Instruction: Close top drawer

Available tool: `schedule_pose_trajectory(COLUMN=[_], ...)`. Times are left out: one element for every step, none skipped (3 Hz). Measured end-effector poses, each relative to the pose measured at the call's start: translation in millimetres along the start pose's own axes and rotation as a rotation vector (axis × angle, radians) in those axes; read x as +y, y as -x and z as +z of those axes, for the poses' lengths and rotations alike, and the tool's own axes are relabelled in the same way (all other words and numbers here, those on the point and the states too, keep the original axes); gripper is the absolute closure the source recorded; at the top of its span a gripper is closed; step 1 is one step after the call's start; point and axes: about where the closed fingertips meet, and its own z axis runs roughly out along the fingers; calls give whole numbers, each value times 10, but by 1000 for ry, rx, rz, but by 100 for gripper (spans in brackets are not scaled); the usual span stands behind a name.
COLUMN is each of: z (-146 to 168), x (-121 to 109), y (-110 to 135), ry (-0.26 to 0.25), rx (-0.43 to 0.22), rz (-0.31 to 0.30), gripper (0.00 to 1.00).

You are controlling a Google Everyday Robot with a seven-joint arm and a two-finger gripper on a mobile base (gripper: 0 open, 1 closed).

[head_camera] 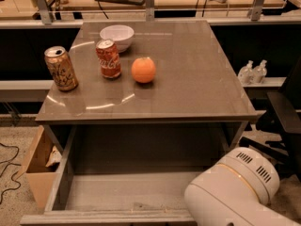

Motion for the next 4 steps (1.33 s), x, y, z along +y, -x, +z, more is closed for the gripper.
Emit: schedule_pose_trajectory(z=[44,48,54,59], x=[18,23,30,35], y=[-8,-9,-11,-13], ry=[-12,-9,-8,-6], rx=[5,6,6,7], rz=[11,11,11,10], gripper=[41,64,88,100])
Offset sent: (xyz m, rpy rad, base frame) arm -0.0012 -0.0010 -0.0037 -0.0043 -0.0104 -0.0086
